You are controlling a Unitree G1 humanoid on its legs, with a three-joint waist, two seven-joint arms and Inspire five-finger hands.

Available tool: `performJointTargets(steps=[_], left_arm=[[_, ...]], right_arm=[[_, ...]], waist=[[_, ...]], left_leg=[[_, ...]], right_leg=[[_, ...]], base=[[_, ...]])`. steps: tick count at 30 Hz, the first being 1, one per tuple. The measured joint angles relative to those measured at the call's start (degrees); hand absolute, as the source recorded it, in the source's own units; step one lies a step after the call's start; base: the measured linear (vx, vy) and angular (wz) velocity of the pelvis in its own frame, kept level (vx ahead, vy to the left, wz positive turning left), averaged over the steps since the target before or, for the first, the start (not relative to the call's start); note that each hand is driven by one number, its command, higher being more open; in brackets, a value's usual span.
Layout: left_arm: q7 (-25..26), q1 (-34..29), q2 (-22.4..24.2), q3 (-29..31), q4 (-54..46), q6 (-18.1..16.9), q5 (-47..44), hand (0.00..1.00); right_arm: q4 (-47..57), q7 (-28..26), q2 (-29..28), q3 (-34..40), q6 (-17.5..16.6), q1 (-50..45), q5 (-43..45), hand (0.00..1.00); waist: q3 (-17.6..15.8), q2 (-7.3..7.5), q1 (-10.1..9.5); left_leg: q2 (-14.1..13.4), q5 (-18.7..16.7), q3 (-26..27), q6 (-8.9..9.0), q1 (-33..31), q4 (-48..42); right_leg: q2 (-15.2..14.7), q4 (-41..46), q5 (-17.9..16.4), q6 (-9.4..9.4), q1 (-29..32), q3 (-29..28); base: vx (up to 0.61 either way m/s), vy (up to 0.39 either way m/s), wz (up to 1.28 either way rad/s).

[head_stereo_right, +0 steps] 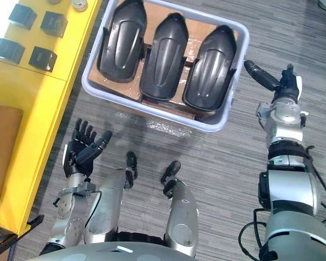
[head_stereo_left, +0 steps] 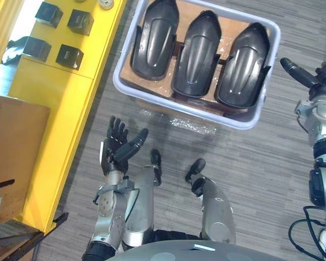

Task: Walk over and take three plastic housings, then place them on the shelf

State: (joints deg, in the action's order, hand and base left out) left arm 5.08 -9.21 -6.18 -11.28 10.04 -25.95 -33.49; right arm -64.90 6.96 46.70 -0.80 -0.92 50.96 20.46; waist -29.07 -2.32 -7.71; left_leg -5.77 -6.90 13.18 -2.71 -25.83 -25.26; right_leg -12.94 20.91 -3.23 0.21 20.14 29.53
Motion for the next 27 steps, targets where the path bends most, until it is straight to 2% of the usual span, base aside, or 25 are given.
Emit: performJointTargets(steps=[4, 8, 11, 14, 18, 27], left_arm=[[-0.5, -0.2, -0.1, -0.4, 0.9, 0.0, -0.4, 1.00], [-2.2, -0.1, -0.1, -3.2, 1.5, 0.1, -2.1, 1.00], [-2.7, -0.3, -0.3, -3.6, 1.8, 0.2, -2.6, 1.00], [-3.4, -0.3, -0.4, -3.6, 1.8, 0.2, -2.6, 1.00], [-3.7, -0.3, -0.6, -4.1, 1.8, 1.0, -2.7, 1.00], [-4.3, -0.3, -0.9, -4.7, 1.8, 1.1, -4.3, 1.00]], right_arm=[[-4.3, -1.5, 1.6, -2.3, 1.7, 3.7, -1.1, 1.00], [-6.5, -2.6, 5.7, -5.1, 5.2, 8.5, -2.1, 1.00], [-7.2, -4.8, 6.0, -6.9, 8.4, 9.7, -2.3, 1.00], [-9.7, -7.2, 6.0, -8.8, 10.0, 10.5, -3.1, 1.00], [-10.9, -9.3, 6.0, -10.8, 10.3, 10.7, -5.4, 1.00], [-10.4, -11.5, 6.0, -15.7, 9.3, 12.0, -7.4, 1.00]], waist=[[0.0, -0.20, -0.22], [-0.5, -2.38, -1.39], [-0.5, -2.52, -2.20], [-0.5, -2.63, -3.02], [-0.6, -3.14, -3.20], [-0.5, -3.28, -4.11]], left_leg=[[0.2, 0.1, -0.8, 0.01, -1.3, -0.7], [0.2, 0.3, -2.0, 0.01, -2.8, -1.7], [0.2, 0.8, -2.5, 0.26, -3.0, -1.6], [0.2, 1.1, -3.0, 0.52, -3.6, -1.6], [0.2, 1.8, -3.9, 0.66, -4.5, -1.5], [0.2, 2.5, -4.0, 0.97, -5.1, -0.8]], right_leg=[[-0.6, 1.7, -0.9, -0.22, 1.0, 0.6], [-1.0, 3.0, -1.3, -0.52, 1.9, 1.6], [-1.1, 3.6, -1.9, -0.87, 1.9, 2.0], [-1.2, 4.3, -2.5, -1.27, 2.5, 2.3], [-1.3, 5.1, -2.7, -1.67, 3.0, 3.2], [-1.5, 6.1, -3.4, -2.30, 4.2, 3.1]], base=[[-0.01, -0.021, 0.14], [-0.03, -0.013, 0.12], [-0.02, -0.034, 0.10], [-0.02, -0.045, 0.07], [-0.02, -0.042, 0.10], [-0.02, -0.012, 0.01]])
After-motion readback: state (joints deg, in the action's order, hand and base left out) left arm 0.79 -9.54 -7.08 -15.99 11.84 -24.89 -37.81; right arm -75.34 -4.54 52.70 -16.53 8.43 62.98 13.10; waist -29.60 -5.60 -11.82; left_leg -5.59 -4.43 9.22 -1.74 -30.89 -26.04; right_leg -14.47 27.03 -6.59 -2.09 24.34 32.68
